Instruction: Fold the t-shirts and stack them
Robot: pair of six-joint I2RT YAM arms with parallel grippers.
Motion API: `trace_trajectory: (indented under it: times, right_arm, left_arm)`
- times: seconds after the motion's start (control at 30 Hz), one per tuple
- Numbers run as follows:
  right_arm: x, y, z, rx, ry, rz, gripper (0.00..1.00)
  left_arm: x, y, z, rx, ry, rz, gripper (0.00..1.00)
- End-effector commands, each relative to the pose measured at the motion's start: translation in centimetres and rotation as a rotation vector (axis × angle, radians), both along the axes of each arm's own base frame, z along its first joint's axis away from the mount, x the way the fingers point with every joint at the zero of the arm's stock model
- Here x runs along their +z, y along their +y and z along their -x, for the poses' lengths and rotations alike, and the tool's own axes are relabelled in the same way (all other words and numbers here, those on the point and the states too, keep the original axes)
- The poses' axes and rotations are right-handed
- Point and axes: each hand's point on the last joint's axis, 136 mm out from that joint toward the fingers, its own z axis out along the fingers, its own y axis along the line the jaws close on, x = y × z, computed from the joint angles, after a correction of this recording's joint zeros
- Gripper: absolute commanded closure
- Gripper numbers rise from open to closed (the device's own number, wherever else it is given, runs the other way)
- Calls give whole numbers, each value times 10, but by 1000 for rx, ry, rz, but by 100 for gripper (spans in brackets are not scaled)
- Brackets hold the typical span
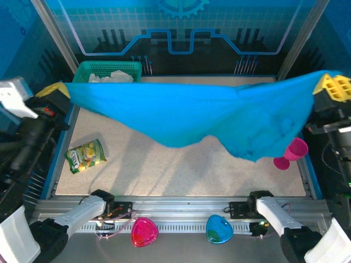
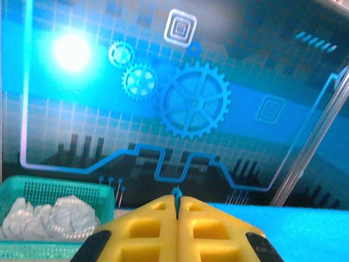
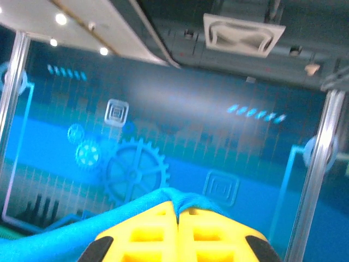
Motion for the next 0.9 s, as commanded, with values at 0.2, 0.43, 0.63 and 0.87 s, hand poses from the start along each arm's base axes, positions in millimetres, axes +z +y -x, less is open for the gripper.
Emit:
trace_trajectory:
  times: [0.2, 0.43, 0.63, 0.87]
  right_arm:
    - [21, -13, -110, -158, 62, 107, 100]
    - [-36, -22, -251, -190, 245, 156, 100]
    - [-151, -24, -390, -140, 481, 162, 100]
    - [-342, -19, -530, -128, 808, 123, 100]
  left_arm:
    - [19, -16, -75, 55, 24, -141, 94]
    - [-36, -50, -192, 56, 164, -216, 93]
    - [-152, -73, -313, 34, 383, -169, 92]
    - [-350, -92, -445, 7, 690, -132, 100]
